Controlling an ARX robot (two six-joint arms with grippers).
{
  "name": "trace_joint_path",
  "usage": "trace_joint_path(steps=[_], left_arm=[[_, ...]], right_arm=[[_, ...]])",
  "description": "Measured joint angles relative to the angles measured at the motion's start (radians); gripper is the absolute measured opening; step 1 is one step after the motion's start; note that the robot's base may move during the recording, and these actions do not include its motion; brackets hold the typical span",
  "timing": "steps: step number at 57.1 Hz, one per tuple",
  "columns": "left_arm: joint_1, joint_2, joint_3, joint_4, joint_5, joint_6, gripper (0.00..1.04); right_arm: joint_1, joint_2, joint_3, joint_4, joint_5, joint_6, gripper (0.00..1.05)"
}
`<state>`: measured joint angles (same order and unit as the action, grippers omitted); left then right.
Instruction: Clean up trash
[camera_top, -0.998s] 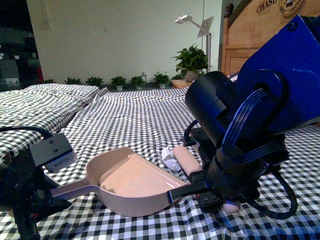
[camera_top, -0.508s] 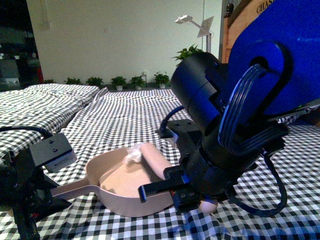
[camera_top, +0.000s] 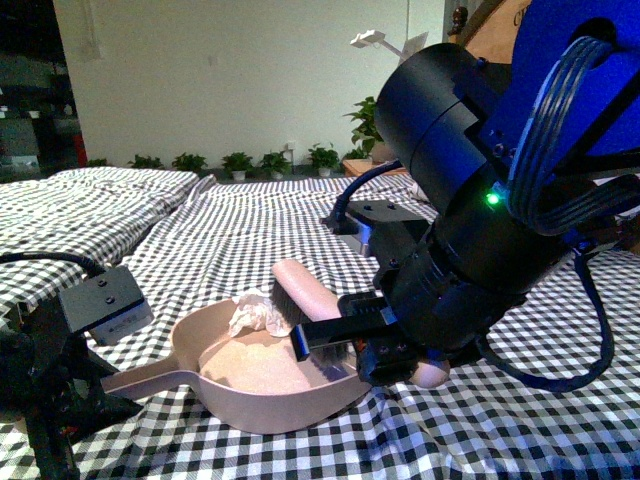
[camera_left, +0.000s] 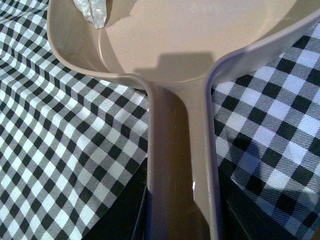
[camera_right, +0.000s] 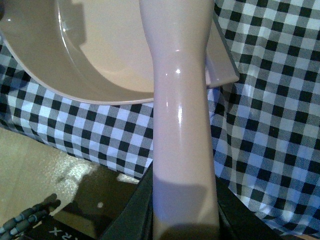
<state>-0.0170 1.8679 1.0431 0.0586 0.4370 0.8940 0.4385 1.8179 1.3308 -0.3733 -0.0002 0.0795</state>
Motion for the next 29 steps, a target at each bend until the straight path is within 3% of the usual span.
trace_joint_path(steps=[13,29], left_arm=[[0.0,0.0,0.0,0.0,0.0,0.0,0.28],[0.0,0.0,0.0,0.0,0.0,0.0,0.28]], right_arm=[[-0.013,-0.031,0.0,0.016,0.008,-0.026,0.2],[-0.023,-0.03,0.0,0.064,0.138,-0.086,0.2]])
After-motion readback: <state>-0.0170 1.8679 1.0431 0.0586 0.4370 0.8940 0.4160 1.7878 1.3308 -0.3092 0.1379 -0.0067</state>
